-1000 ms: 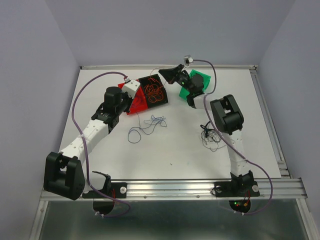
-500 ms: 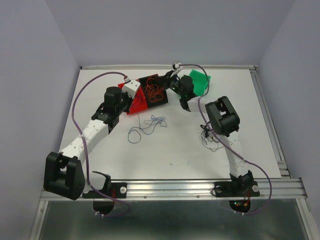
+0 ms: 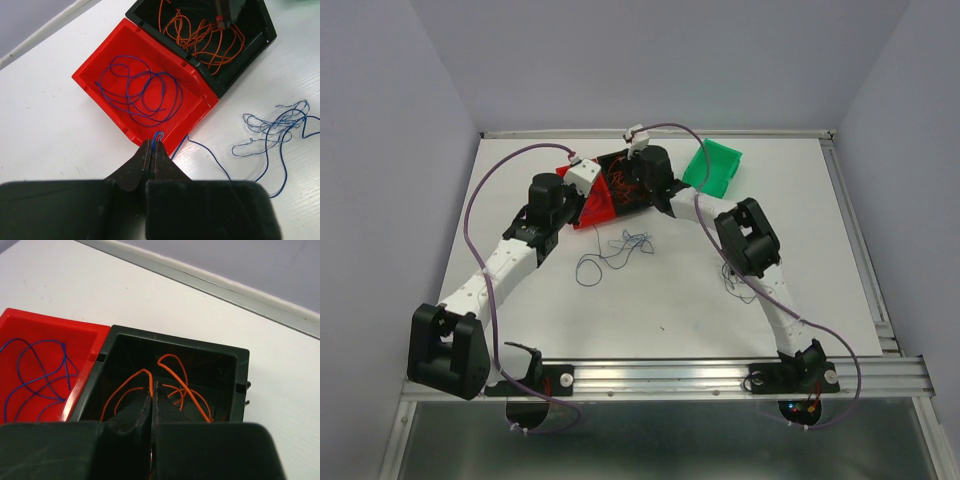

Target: Untangle the cables

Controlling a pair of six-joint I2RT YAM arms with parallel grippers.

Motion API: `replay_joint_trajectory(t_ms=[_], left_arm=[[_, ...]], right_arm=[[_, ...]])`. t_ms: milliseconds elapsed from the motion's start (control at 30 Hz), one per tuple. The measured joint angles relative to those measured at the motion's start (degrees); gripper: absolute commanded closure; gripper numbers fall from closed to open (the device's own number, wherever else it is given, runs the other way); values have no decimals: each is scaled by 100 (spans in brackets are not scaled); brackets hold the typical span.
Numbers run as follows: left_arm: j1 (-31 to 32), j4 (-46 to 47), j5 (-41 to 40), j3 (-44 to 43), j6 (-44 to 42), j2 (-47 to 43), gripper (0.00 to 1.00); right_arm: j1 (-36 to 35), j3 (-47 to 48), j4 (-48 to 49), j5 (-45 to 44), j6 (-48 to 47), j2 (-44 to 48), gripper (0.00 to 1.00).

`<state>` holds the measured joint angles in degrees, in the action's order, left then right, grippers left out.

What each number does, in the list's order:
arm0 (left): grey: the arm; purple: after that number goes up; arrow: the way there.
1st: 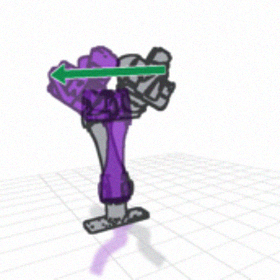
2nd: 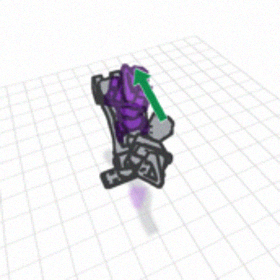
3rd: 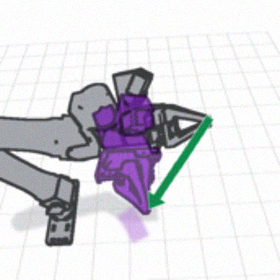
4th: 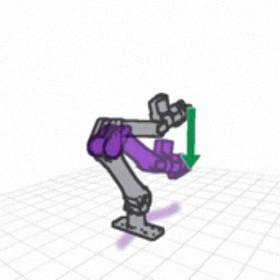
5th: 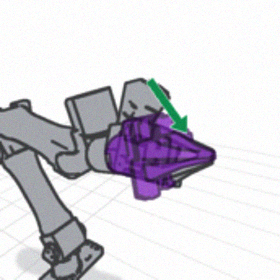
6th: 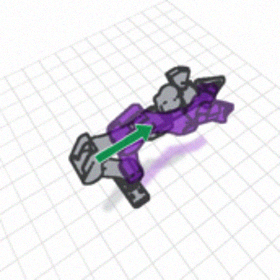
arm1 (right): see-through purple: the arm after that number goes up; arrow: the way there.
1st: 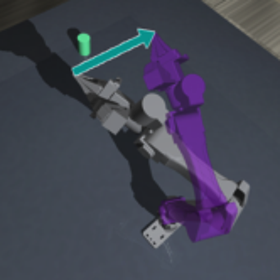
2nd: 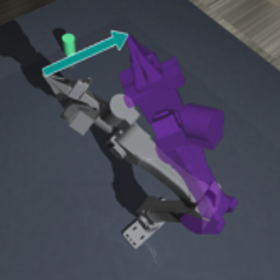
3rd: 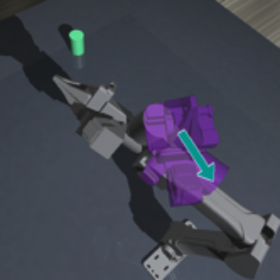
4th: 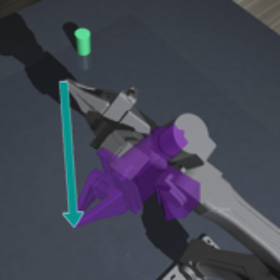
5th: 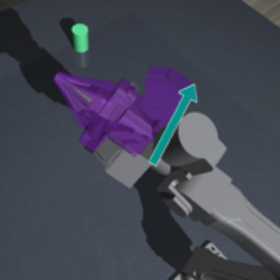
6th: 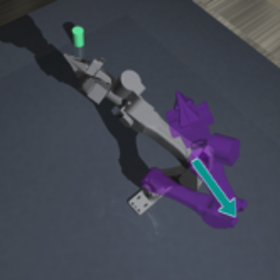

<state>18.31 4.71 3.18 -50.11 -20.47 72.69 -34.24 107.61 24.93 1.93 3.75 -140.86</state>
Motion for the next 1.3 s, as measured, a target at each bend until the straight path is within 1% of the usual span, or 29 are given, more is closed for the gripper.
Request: replay_joint_trajectory(t_ms=[233, 433, 533, 600, 633, 700, 933, 967, 1067, 1133, 1233, 1267, 1300], left_arm=[[0, 0, 24, 0, 0, 0, 100], [0, 0, 44, 0, 0, 0, 100], [0, -2, 59, 0, 0, 0, 100], [0, -2, 70, 0, 0, 0, 100], [0, -2, 76, 0, 0, 0, 100], [0, -2, 87, 0, 0, 0, 100], [0, -2, 90, 0, 0, 0, 100], [0, -2, 90, 0, 0, 0, 100], [0, -2, 90, 0, 0, 0, 100], [0, -2, 90, 0, 0, 0, 100], [0, -4, 90, 0, 0, 0, 100], [0, -4, 90, 0, 0, 0, 100], [0, -4, 90, 0, 0, 0, 100]], right_arm=[[-146, 640, -1021, -535, -415, -343, 99], [-146, 1010, -1591, -636, -442, -459, 100], [-146, 1084, -1729, -647, -481, -479, 97], [-146, 1086, -1751, -647, -509, -479, 86], [-149, 1086, -1753, -647, -525, -479, 73], [-151, 1088, -1766, -656, -553, -476, 70], [-216, 1108, -1862, -782, -568, -466, 69], [-232, 1108, -1899, -813, -568, -459, 66], [-275, 1108, -2006, -890, -553, -411, 61], [-304, 1104, -2072, -938, -542, -341, 60], [-369, 887, -2063, -1032, -540, 0, 58], [-382, 767, -2041, -1049, -525, 166, 54], [-407, 678, -2037, -1060, -527, 306, 52]])
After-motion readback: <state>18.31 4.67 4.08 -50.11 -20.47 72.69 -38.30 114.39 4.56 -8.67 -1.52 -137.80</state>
